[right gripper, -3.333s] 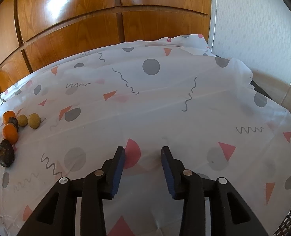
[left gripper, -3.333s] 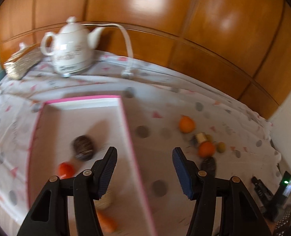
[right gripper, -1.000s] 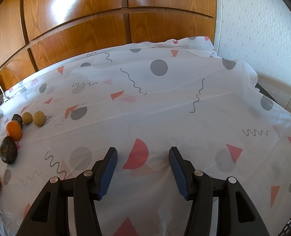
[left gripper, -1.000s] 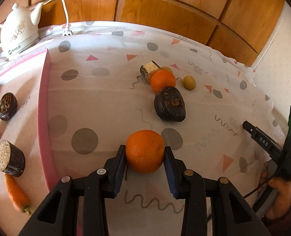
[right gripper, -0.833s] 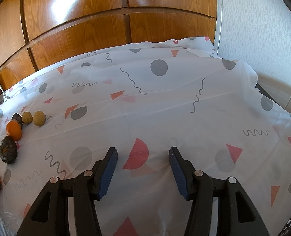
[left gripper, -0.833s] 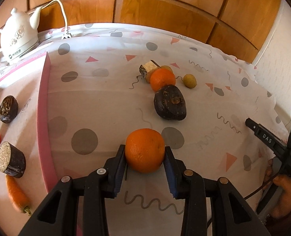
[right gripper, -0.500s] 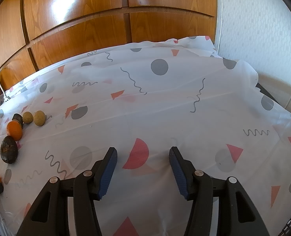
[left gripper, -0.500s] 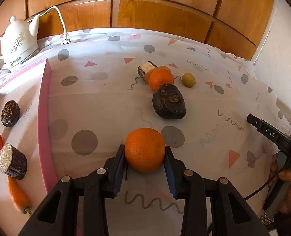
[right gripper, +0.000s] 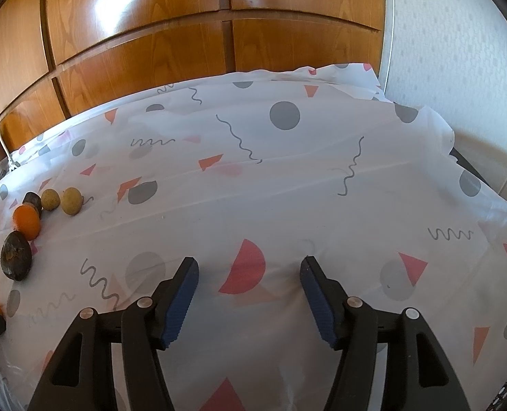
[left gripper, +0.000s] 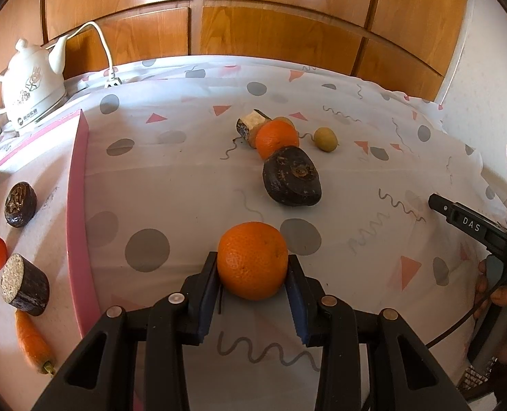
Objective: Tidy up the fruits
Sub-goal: 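Lift the large orange with the left gripper and hold it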
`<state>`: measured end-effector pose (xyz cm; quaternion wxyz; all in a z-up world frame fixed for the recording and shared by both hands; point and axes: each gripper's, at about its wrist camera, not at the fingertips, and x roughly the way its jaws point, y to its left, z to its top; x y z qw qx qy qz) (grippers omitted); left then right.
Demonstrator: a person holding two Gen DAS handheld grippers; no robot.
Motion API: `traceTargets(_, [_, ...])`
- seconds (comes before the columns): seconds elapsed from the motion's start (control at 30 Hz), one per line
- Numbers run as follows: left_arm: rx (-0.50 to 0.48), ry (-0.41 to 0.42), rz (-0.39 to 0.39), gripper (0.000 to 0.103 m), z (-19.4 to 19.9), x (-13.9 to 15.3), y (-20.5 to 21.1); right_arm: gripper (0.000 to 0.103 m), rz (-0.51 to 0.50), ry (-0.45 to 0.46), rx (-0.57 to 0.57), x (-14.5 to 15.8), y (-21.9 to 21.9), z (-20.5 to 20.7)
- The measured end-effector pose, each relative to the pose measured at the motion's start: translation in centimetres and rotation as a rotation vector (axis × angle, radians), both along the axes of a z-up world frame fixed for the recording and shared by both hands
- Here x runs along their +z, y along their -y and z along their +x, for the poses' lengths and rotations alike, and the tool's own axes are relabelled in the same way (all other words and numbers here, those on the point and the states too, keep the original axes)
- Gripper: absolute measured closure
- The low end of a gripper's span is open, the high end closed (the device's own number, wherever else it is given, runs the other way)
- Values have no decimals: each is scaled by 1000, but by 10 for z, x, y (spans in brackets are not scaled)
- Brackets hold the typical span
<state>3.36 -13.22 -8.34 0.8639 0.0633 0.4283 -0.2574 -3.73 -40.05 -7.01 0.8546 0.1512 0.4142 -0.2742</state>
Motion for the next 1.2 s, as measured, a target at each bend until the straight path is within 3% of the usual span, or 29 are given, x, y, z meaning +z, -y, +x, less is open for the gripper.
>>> traceTargets(0.23, [1,-5,-5,66,1,1,-1,40,-2,-4,0,0,0,0])
traceTargets(0.4, [10,-59,-33,68,8,8,-6,40,-4,-6,1,0,-1,0])
traceTargets(0.7, [35,-23,-85,68,5,36,-25,39,8,-18,-9,2,1,9])
traceTargets(1.2, [150,-6,-163,68,10,67,-73,54,103,45,191,17,-32,64])
